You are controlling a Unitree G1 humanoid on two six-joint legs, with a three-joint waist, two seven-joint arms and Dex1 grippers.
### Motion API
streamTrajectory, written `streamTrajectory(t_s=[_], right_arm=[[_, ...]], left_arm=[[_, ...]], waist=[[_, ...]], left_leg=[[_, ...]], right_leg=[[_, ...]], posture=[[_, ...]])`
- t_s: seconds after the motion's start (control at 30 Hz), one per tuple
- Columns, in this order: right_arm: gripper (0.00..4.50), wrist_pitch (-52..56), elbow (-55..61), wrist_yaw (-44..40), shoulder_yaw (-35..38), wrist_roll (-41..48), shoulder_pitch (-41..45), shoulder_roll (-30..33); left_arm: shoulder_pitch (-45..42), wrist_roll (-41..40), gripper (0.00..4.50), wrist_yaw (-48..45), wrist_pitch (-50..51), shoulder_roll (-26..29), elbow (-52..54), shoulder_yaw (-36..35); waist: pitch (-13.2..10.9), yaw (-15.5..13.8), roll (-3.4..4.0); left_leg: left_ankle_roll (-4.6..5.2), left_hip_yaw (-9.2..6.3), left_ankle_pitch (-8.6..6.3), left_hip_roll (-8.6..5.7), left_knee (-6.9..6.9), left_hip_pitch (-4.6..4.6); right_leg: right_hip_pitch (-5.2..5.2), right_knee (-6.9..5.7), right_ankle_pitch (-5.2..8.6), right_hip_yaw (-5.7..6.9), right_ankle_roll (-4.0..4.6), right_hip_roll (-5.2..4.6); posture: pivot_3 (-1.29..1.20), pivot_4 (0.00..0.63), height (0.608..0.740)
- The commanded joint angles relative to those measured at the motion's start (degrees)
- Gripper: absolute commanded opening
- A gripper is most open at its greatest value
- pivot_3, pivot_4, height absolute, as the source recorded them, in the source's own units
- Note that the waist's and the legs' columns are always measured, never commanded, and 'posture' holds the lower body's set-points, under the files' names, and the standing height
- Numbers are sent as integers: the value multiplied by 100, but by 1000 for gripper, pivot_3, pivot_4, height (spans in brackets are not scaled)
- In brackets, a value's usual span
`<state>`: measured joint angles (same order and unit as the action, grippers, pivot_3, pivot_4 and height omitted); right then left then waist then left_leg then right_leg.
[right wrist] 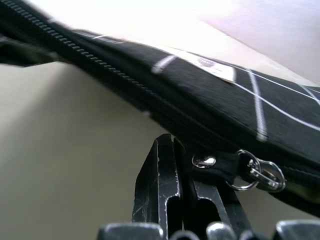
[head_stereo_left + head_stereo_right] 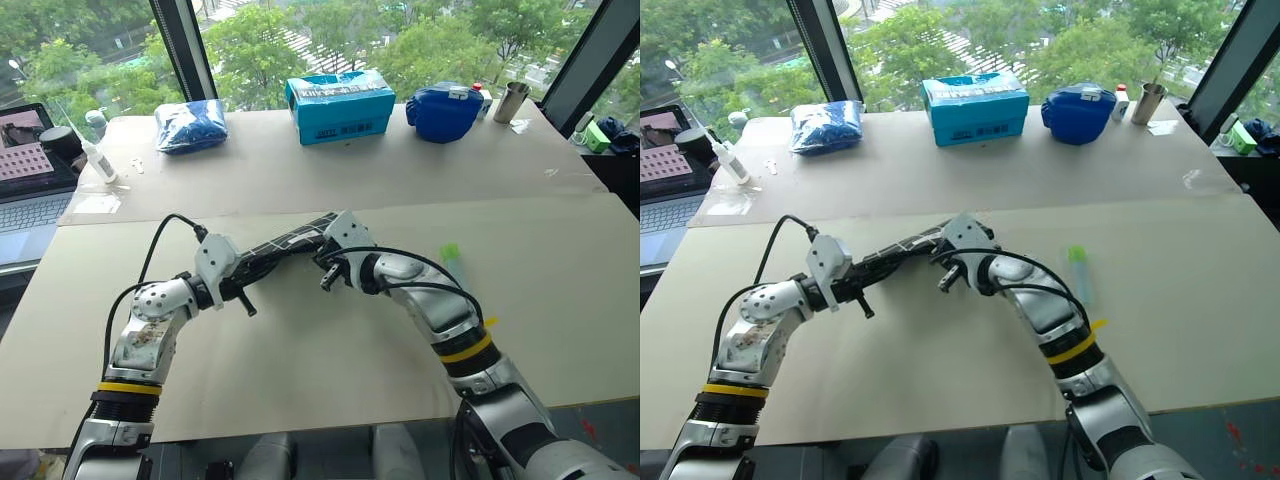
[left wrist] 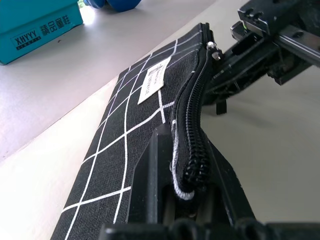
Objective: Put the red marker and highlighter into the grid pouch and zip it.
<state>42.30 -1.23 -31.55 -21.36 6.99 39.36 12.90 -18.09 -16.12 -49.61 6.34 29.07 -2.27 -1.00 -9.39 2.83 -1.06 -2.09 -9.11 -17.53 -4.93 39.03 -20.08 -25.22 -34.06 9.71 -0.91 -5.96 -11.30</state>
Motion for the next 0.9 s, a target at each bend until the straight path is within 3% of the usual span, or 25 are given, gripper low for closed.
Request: streamTrajectory(t_s=[0.03,0.27,0.47,0.63,0.83,0.9], right_arm=[[104,-85,70,-196,316,345,457,-375],[104,0,-132,-674,603,732,879,-546],[104,-114,107,-1216,-181,480,595,-292],[104,-190,-35,-1134,-371,230,524,-287],[104,-224,-137,-1003,-4,319,591,-432],[680,-320,-123,-1081,167,396,581,-386]], left_arm=[[-131,-109,0,-26,-6,-33,99,-31],[-157,-70,0,-132,-17,-3,43,-8],[-231,-48,0,-162,2,-46,26,33],[-282,-67,0,-178,2,-71,-14,33],[-298,-80,0,-175,12,-77,-29,23],[-299,-83,0,-170,18,-80,-24,20]], waist=[[0,15,0],[0,19,0],[1,69,0],[0,118,0],[1,113,0],[1,110,0]], left_leg=[[-1,0,1,0,0,0],[-3,-7,2,0,0,0],[-4,-7,2,0,-1,-1],[-4,-7,2,0,0,-5],[-4,-8,2,0,4,-7],[-4,-8,2,0,4,-7]], right_leg=[[-1,0,-1,0,1,0],[0,-1,-2,4,1,0],[-3,-3,-2,4,1,0],[-7,-3,-2,3,1,0],[-8,-3,-2,3,1,0],[-8,-3,-2,3,1,0]], posture=[[0,150,740],[0,150,740],[0,150,740],[0,150,740],[0,150,740],[0,150,740]])
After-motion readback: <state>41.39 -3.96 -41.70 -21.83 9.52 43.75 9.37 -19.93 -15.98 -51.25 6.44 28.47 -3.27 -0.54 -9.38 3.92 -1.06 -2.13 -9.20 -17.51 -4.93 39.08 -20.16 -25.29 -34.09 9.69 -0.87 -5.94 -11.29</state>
